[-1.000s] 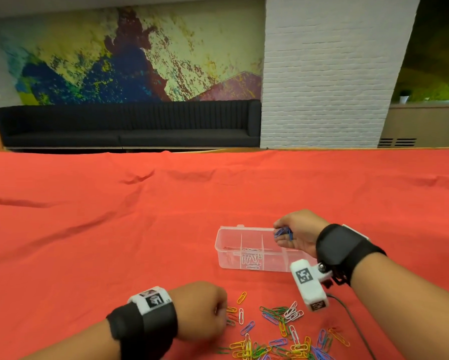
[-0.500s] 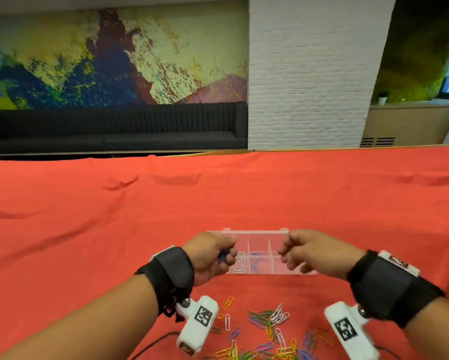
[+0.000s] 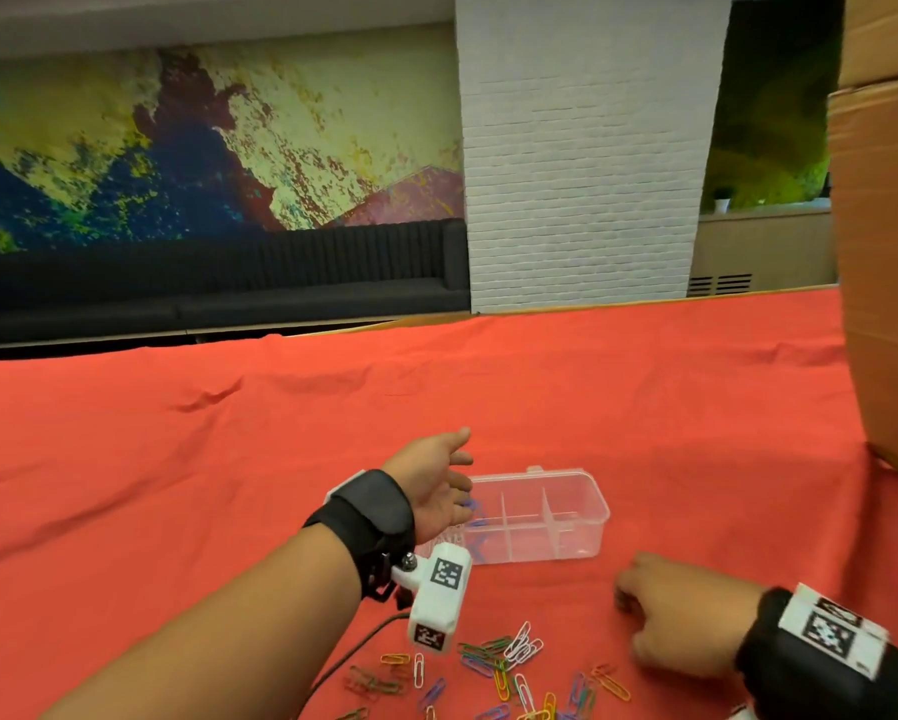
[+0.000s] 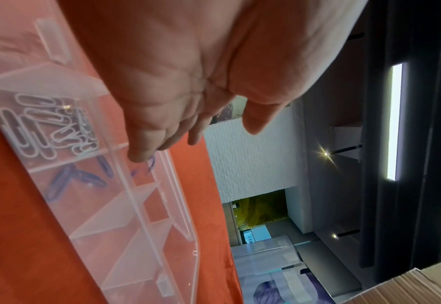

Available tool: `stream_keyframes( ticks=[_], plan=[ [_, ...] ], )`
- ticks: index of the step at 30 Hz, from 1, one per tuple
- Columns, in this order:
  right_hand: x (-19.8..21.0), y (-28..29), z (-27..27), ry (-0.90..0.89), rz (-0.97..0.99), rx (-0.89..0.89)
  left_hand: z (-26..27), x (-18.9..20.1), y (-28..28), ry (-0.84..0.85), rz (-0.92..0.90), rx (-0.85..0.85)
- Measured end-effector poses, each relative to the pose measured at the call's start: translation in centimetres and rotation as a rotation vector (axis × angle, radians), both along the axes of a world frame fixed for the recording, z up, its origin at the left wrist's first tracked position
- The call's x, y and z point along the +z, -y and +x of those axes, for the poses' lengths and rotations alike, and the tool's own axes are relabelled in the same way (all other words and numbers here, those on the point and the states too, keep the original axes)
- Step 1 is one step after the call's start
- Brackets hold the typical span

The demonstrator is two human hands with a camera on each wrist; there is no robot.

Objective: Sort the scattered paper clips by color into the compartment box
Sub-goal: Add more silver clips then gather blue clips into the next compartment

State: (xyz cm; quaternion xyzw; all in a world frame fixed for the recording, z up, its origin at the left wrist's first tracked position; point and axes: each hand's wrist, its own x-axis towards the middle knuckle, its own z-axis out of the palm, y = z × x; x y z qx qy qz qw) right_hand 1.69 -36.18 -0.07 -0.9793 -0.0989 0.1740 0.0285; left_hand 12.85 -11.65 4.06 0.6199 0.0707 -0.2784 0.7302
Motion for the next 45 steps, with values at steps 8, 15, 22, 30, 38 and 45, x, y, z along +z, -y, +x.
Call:
stream_keyframes(
  ticks=[8, 15, 22, 30, 38, 45],
  plan=[
    [0.3, -0.2, -0.2, 0.008, 0.003, -0.007, -4.7, 0.8, -3.0, 0.47, 0.443, -0.251],
    [0.4, -3.4, -0.9, 0.139, 0.11, 0.158, -10.9, -2.6, -6.6, 0.846, 1.398, -0.751],
    [-0.2, -8.7, -0.8, 0.073, 0.207, 0.276, -12.7, -4.8, -5.8, 0.885, 1.549, -0.686],
    [-0.4, -10.4, 0.1, 0.208, 0.106, 0.252, -12.5, -5.2, -6.7, 0.928, 1.398, -0.624],
    [-0.9, -12.9, 0.2, 0.099, 0.082, 0.308, -11.6, -4.8, -7.3, 0.474, 0.77, -0.349],
    [0.9, -10.2, 0.3, 0.027, 0.365, 0.21, -12.5, -4.8, -6.2, 0.192, 0.394, -0.266]
  ],
)
